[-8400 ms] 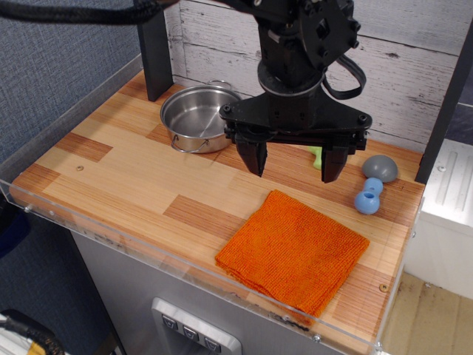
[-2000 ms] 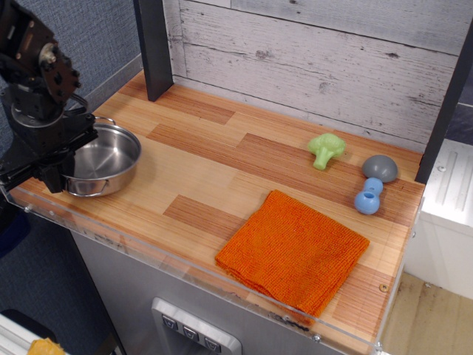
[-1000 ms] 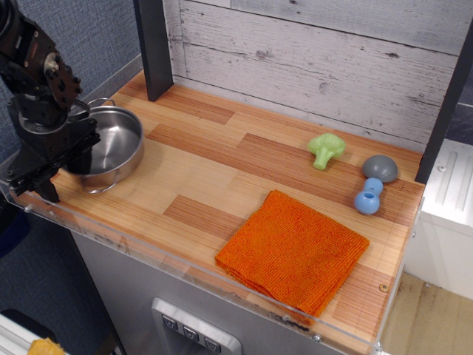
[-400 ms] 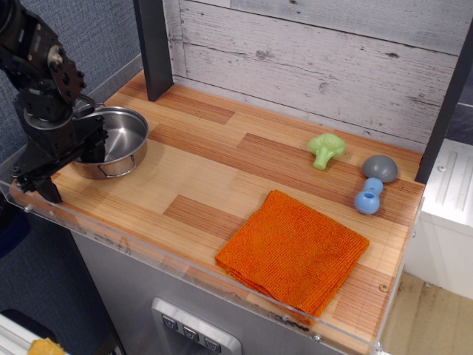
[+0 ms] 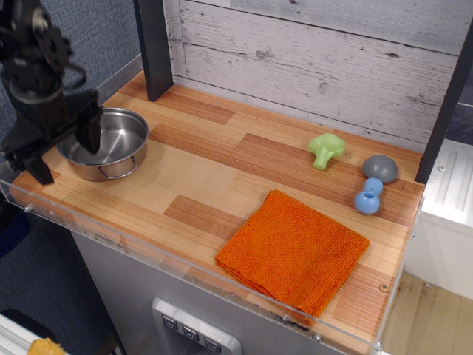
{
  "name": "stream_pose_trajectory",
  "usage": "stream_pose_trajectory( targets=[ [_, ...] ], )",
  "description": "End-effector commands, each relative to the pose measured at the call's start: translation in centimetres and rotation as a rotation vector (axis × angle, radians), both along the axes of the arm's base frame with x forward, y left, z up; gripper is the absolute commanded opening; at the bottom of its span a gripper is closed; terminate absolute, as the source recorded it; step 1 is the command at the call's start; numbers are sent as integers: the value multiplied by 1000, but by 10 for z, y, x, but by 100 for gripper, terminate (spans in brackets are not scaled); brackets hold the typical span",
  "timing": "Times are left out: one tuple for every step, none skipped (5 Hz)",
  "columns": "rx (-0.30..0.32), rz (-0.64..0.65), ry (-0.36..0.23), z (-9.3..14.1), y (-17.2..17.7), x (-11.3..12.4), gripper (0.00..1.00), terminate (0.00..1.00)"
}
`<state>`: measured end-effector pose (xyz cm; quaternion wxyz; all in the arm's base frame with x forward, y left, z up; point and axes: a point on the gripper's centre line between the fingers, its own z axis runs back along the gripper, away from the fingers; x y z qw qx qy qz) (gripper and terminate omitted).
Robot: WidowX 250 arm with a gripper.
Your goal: Move the pot to the front left corner of the table
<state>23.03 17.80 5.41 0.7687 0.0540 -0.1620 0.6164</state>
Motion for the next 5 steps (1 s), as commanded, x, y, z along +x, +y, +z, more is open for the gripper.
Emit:
stream_pose_trajectory(
  targets=[
    [70,-39,-122,56,-8,-5,100,0],
    [52,-124,-142,71,-17,-10,100,0],
    [52,-124,-142,71,-17,-10,100,0],
    [52,-124,-142,71,-17,-10,100,0],
    [52,-124,-142,71,-17,-10,100,100]
  ],
)
